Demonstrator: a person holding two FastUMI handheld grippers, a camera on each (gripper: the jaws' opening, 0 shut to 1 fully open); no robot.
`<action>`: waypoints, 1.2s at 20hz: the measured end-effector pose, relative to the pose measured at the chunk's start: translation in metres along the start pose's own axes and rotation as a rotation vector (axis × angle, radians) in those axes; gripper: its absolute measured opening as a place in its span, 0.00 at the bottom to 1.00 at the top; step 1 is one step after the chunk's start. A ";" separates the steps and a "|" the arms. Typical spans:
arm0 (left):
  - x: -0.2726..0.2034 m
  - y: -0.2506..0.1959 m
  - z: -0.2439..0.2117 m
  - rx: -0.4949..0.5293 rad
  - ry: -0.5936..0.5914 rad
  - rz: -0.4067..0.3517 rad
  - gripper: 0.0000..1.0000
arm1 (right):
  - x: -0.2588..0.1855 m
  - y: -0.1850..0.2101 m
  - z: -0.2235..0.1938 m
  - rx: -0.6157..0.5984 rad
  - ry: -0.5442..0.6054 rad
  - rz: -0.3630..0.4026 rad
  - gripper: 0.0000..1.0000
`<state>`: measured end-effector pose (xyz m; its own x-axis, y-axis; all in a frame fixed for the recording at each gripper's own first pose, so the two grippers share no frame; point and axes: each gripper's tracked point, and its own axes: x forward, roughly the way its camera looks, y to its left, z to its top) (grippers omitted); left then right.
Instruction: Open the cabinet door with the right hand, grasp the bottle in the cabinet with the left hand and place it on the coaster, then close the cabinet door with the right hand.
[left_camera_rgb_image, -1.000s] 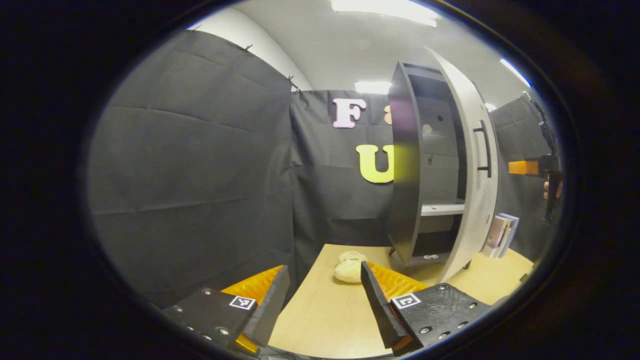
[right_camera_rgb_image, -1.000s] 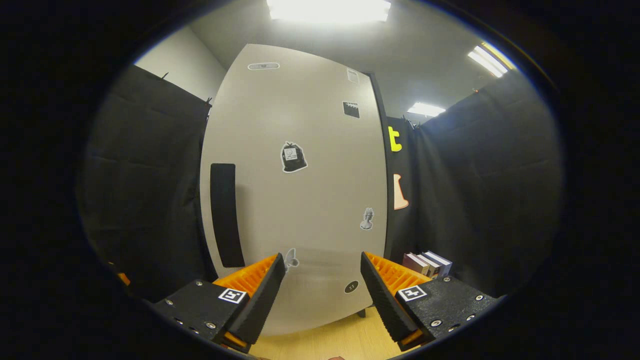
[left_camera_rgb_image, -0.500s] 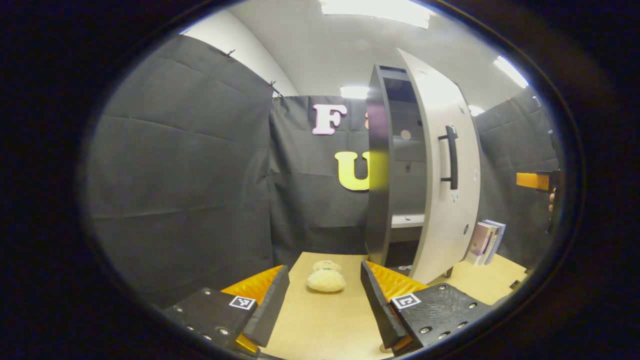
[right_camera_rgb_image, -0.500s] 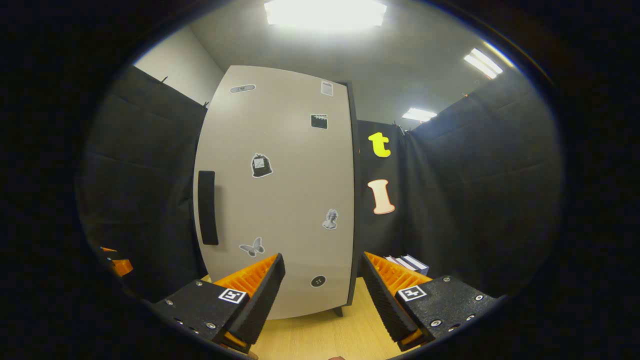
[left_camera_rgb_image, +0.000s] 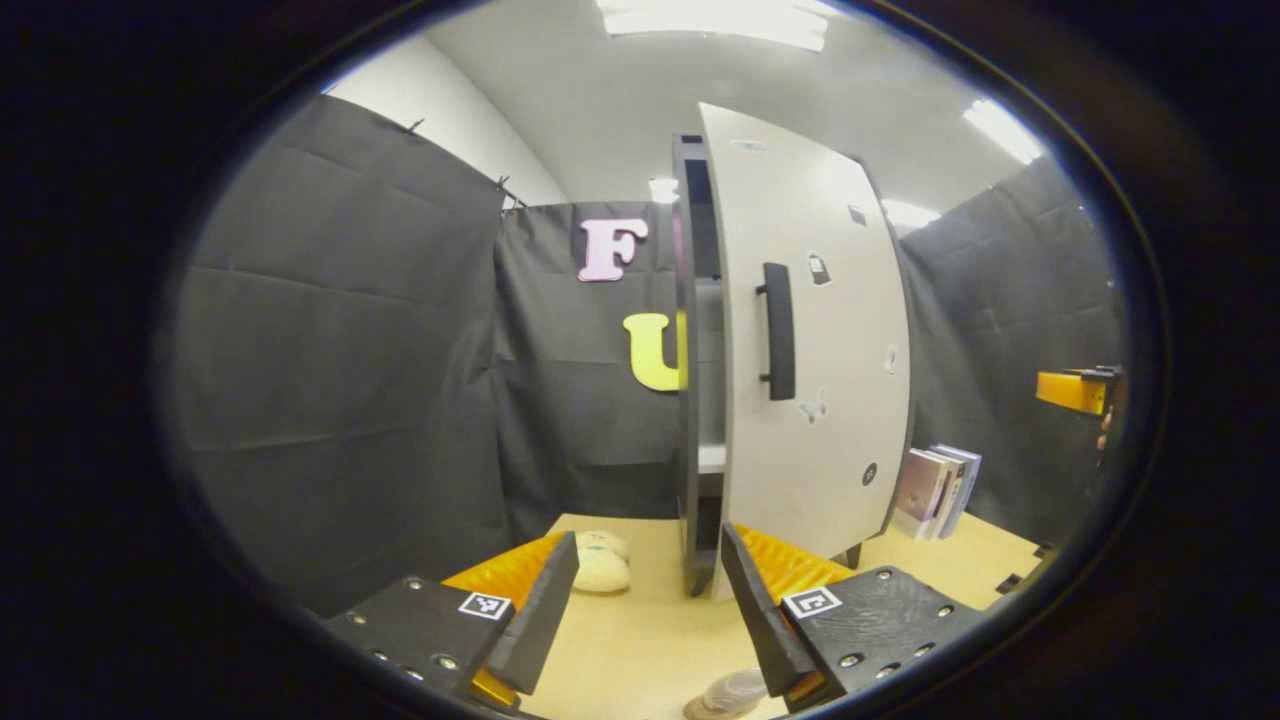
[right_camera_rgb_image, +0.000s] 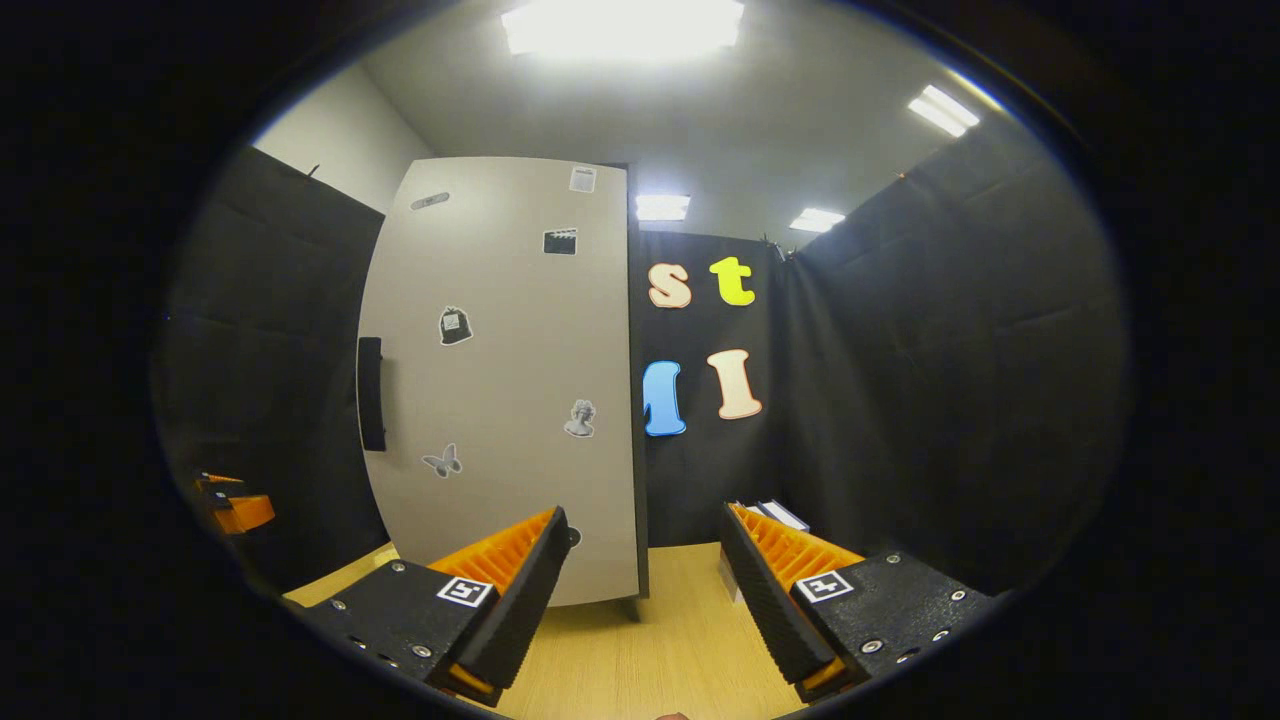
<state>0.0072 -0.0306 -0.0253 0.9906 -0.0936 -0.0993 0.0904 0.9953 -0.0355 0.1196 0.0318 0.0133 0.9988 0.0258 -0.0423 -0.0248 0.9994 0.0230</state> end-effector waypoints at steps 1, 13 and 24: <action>0.001 -0.009 0.002 0.005 -0.003 -0.001 0.83 | -0.001 -0.007 -0.003 -0.005 -0.002 0.001 0.94; -0.006 -0.062 0.008 0.050 -0.007 0.006 0.82 | -0.013 -0.052 -0.044 -0.003 0.033 -0.001 0.94; -0.017 -0.049 0.012 0.062 -0.025 0.029 0.83 | -0.018 -0.039 -0.038 -0.021 0.012 0.002 0.94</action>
<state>-0.0124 -0.0771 -0.0096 0.9951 -0.0651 -0.0742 0.0674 0.9973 0.0292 0.1005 -0.0068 -0.0243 0.9982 0.0277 -0.0539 -0.0276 0.9996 0.0021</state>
